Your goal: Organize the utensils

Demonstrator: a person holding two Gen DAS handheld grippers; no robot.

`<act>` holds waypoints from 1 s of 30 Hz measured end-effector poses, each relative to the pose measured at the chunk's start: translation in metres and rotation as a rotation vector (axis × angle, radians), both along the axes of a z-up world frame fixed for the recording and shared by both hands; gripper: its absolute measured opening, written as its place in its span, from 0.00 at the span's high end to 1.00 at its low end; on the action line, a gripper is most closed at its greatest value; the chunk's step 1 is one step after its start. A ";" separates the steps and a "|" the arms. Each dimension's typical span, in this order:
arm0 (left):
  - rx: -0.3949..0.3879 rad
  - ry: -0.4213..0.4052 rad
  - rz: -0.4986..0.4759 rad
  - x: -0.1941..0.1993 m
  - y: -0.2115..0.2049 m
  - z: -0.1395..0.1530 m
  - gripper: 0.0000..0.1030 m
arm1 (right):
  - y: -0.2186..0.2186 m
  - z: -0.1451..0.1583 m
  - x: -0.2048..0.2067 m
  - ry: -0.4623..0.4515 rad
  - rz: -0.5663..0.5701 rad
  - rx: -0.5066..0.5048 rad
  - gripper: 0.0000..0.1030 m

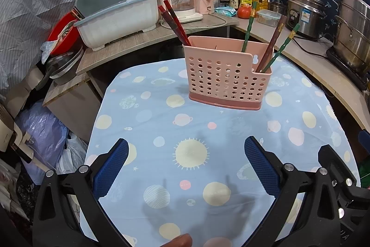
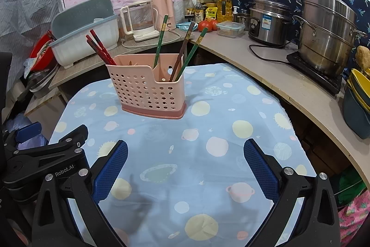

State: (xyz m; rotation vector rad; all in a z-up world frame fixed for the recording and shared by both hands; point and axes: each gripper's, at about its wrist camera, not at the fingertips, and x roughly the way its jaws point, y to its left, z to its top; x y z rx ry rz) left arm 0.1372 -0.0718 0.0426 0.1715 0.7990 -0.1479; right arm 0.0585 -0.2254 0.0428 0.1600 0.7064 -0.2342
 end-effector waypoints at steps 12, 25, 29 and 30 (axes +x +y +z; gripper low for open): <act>0.004 0.002 0.001 0.000 -0.001 0.000 0.07 | -0.002 -0.001 -0.001 0.000 0.001 -0.002 0.06; 0.006 0.001 0.001 0.000 -0.001 -0.001 0.07 | -0.003 -0.001 -0.001 -0.001 0.001 -0.003 0.06; 0.006 0.000 0.002 -0.001 -0.002 -0.001 0.07 | -0.005 -0.001 -0.002 -0.002 0.000 -0.004 0.06; 0.006 0.000 0.002 0.000 -0.002 -0.001 0.07 | -0.006 0.000 -0.002 -0.002 0.000 -0.004 0.06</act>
